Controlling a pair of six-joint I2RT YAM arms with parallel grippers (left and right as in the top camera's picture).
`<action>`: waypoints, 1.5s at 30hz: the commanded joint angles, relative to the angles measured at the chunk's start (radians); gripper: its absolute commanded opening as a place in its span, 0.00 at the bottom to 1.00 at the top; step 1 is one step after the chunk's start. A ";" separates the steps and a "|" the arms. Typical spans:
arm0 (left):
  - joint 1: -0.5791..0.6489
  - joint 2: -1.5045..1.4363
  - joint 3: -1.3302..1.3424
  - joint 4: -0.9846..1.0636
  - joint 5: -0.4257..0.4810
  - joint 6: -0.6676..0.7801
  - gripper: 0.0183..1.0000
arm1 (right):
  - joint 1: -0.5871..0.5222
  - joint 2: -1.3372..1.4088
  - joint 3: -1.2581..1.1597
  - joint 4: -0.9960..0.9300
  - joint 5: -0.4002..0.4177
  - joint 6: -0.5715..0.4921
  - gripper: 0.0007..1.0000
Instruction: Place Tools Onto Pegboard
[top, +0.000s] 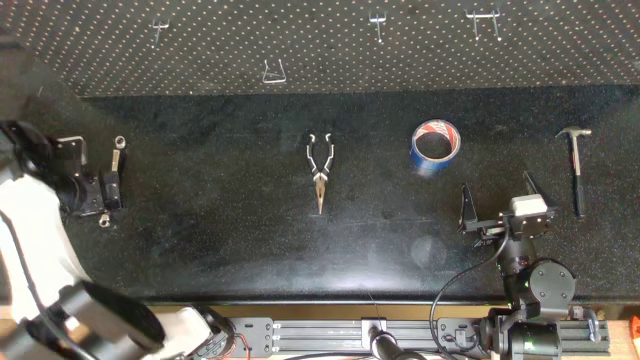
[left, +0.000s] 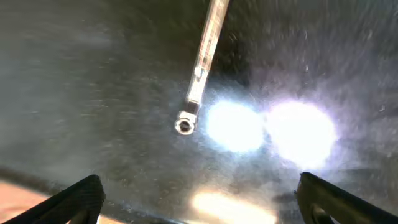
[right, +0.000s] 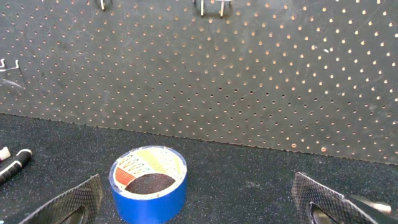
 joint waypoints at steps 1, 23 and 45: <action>0.005 0.247 0.089 0.029 0.042 0.095 1.00 | -0.001 -0.006 -0.004 -0.003 0.001 0.015 1.00; -0.035 0.544 0.213 0.156 0.116 0.198 0.01 | -0.001 -0.006 -0.004 -0.003 0.001 0.015 1.00; -0.508 -0.465 -0.288 0.526 0.155 -0.294 0.01 | -0.001 -0.006 -0.004 -0.003 0.001 0.015 1.00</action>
